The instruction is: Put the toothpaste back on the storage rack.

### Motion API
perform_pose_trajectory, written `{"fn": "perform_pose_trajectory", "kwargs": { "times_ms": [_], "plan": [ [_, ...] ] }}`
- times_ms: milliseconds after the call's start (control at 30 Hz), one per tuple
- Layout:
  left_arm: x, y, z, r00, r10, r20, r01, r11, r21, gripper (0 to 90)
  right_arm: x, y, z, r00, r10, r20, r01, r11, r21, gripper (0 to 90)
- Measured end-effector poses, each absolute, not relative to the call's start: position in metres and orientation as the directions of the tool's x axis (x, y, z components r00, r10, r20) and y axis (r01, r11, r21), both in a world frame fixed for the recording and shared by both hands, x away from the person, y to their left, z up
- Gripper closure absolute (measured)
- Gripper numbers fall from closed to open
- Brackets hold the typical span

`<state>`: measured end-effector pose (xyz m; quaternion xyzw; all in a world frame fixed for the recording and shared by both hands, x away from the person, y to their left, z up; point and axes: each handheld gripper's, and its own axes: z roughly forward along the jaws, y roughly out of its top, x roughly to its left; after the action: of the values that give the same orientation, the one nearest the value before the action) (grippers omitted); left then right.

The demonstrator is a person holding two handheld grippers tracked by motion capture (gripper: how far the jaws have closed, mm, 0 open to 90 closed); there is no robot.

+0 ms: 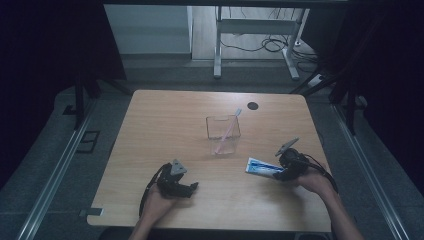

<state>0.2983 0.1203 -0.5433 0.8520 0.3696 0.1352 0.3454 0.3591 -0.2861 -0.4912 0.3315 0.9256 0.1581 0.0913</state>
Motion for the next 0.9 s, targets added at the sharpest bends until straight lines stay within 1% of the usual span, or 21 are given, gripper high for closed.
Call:
{"fn": "perform_pose_trajectory", "kwargs": {
  "times_ms": [200, 400, 567, 667, 900],
  "plan": [
    [0.2983, 0.1203, -0.5435, 0.690, 0.723, -0.024, 0.535, -0.488, 0.690, 15.9, 0.3605, -0.2838, -0.4933, -0.749, 0.661, -0.043, 0.606, 0.711, 0.356, 50.5],
    [0.2983, 0.1203, -0.5435, 0.691, 0.723, -0.024, 0.535, -0.488, 0.690, 15.9, 0.3614, -0.2831, -0.4947, -0.743, 0.669, -0.034, 0.619, 0.705, 0.347, 53.1],
    [0.2983, 0.1203, -0.5435, 0.691, 0.723, -0.025, 0.535, -0.488, 0.690, 15.9, 0.3630, -0.2835, -0.4943, -0.720, 0.694, -0.009, 0.650, 0.679, 0.342, 56.6],
    [0.2983, 0.1203, -0.5435, 0.691, 0.723, -0.024, 0.535, -0.488, 0.690, 15.9, 0.3646, -0.2836, -0.4931, -0.696, 0.718, 0.011, 0.679, 0.653, 0.334, 60.3],
    [0.2983, 0.1203, -0.5435, 0.691, 0.722, -0.025, 0.535, -0.488, 0.690, 15.9, 0.3660, -0.2836, -0.4909, -0.692, 0.722, 0.015, 0.686, 0.650, 0.326, 65.6]
  ]
}}
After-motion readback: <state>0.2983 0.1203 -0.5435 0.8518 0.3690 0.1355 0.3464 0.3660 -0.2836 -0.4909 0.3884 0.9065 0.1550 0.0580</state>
